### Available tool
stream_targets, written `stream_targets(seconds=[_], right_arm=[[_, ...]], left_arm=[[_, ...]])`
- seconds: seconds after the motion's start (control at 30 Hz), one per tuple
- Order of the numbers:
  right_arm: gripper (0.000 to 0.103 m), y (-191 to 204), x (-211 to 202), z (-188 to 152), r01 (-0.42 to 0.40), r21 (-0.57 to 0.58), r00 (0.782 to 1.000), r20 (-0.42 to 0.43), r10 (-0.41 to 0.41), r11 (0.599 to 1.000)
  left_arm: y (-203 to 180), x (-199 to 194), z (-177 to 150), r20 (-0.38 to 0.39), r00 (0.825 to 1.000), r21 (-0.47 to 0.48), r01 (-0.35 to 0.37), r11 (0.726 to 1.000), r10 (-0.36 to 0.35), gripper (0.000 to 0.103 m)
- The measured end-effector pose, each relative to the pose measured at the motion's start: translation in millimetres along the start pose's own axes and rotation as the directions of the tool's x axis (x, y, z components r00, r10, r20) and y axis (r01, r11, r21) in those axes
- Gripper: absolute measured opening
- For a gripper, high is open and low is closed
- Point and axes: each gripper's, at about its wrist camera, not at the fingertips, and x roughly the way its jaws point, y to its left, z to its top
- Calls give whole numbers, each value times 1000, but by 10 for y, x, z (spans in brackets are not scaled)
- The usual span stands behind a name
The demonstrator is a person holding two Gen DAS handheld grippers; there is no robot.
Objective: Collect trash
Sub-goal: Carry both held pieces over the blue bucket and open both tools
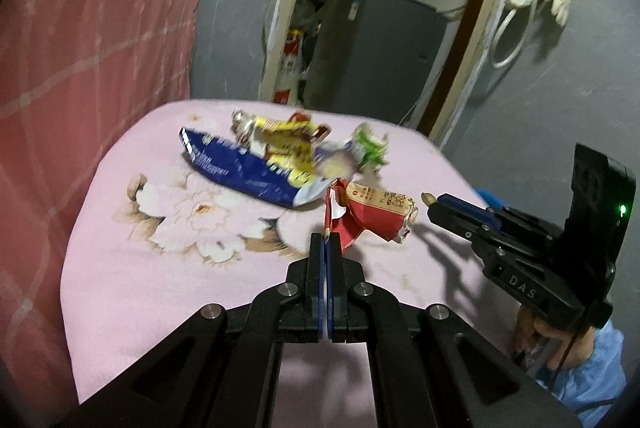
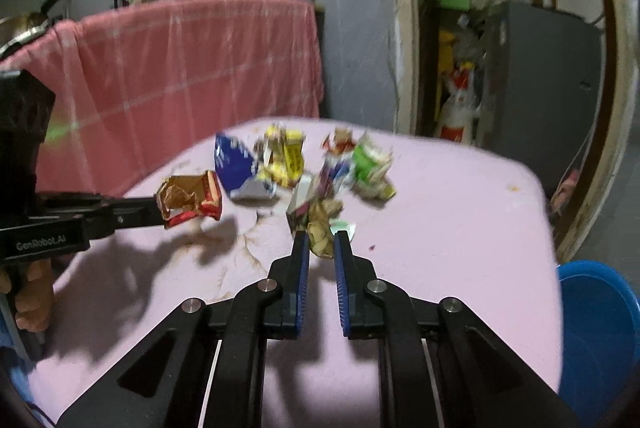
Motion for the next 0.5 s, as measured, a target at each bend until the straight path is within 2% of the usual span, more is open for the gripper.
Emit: stream_targets(seconds=[0.1,0.23,0.33,0.5], right_arm=[[10,4,-261,6,33,1,993,116,-33,999],[10,-55,-645,4,100,22,959,265,-102,995],[10,-147,-978,9,166,51,910,376,-173,985],[10,-356,-1423,-34,259,115,828,485,-282,959]], left_arm=[[-155,-74,53,58,998,9,13,1000,-14,0],[-495,-111,160,147,989,53,26,998,-33,0],[-756,-95,250,210,975,73,55,996,-69,0],[-1145,-31,386,301,944,104,112,988,-139,0]])
